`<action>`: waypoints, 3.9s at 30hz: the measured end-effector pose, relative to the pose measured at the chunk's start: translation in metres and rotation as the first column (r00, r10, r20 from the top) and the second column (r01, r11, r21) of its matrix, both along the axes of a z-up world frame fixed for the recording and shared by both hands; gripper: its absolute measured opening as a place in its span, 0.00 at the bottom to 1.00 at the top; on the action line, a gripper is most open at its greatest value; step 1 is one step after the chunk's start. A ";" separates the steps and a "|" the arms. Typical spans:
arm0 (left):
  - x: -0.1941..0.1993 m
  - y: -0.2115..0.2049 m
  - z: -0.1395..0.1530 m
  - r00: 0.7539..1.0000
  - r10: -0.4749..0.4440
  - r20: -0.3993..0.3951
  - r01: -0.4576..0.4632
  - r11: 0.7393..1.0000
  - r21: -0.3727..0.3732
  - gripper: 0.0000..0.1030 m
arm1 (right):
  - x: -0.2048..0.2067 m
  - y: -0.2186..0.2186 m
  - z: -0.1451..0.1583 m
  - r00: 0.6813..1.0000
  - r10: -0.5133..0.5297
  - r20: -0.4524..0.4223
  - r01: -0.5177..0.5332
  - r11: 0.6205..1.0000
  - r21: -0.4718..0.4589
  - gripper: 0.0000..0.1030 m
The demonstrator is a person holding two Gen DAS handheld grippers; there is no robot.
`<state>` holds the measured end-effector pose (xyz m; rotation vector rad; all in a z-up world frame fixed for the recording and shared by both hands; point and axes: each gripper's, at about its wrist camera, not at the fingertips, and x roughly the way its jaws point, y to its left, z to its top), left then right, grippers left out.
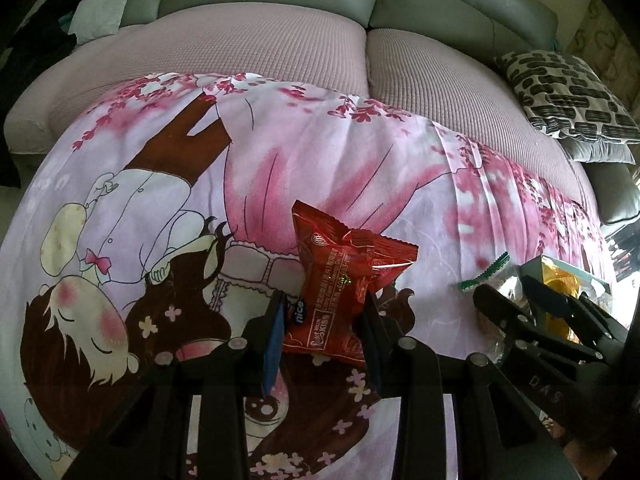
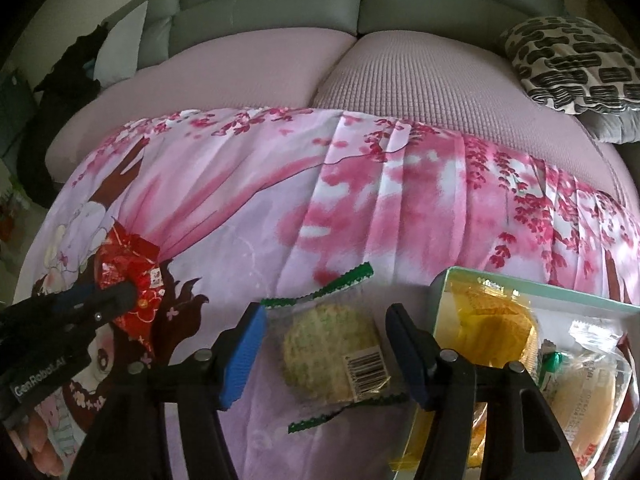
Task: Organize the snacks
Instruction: 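Grasp the round cracker with green ties using the right tool, then carry the red bag with the left tool while the right carries the cracker into the tray, then open both tools over the tray and pull them back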
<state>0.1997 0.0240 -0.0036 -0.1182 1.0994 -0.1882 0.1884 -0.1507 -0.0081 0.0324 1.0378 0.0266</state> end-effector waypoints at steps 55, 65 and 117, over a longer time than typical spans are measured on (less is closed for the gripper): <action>-0.130 -0.213 0.095 0.816 -0.511 0.271 0.531 0.847 -0.001 0.33 | -0.168 -0.200 0.068 0.846 -0.527 0.077 0.513 0.845 0.149 0.51; -0.133 -0.241 0.064 0.827 -0.533 0.179 0.541 0.841 0.005 0.34 | -0.165 -0.210 0.048 0.848 -0.530 0.017 0.519 0.836 0.179 0.52; -0.180 -0.058 0.040 0.977 -0.116 0.179 0.090 0.985 0.147 0.99 | -0.224 -0.100 0.048 0.934 -0.352 0.065 0.347 0.935 0.072 1.00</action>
